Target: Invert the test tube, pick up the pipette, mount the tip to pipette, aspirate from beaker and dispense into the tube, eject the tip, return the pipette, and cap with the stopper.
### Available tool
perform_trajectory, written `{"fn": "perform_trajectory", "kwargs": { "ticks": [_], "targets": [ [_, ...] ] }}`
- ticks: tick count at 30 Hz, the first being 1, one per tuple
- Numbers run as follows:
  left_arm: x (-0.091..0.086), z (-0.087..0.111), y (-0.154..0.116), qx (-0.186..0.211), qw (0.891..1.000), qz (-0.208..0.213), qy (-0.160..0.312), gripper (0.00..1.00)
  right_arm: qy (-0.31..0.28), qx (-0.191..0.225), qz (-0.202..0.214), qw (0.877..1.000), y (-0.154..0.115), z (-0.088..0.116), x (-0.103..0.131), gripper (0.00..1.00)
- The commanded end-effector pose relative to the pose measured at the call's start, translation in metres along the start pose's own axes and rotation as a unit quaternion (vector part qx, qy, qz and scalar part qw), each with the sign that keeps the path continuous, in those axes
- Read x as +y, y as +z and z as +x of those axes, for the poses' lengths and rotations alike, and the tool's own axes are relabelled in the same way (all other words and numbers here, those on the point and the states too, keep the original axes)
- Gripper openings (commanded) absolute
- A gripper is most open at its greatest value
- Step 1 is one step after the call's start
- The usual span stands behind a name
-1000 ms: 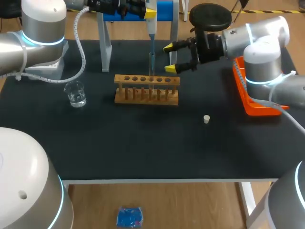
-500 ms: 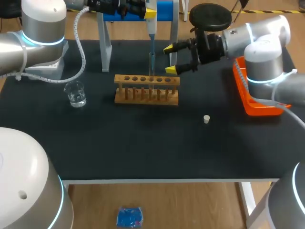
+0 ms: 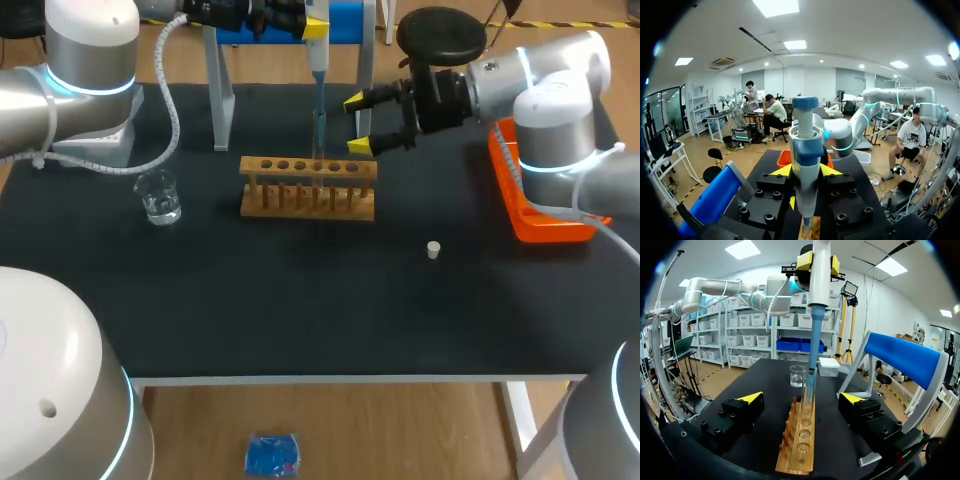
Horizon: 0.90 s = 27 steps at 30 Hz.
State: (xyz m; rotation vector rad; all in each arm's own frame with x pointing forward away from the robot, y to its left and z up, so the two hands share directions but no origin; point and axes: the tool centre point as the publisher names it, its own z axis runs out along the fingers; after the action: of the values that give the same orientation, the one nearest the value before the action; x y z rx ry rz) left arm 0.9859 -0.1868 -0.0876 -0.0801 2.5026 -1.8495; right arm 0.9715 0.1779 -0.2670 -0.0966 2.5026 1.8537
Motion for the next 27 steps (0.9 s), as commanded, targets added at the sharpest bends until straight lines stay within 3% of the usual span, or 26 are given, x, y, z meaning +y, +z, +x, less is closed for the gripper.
{"fn": "perform_trajectory", "kwargs": {
  "ticks": [1,27],
  "targets": [
    [-0.001,0.001,0.000,-0.001,1.000,0.000,0.000,0.00,0.000,0.000,0.000,1.000,0.000,0.000,-0.001,1.00],
    [-0.011,0.005,0.002,-0.009,1.000,-0.010,0.011,0.00,0.000,0.000,0.000,1.000,0.000,0.000,-0.001,1.00]
  ]
}}
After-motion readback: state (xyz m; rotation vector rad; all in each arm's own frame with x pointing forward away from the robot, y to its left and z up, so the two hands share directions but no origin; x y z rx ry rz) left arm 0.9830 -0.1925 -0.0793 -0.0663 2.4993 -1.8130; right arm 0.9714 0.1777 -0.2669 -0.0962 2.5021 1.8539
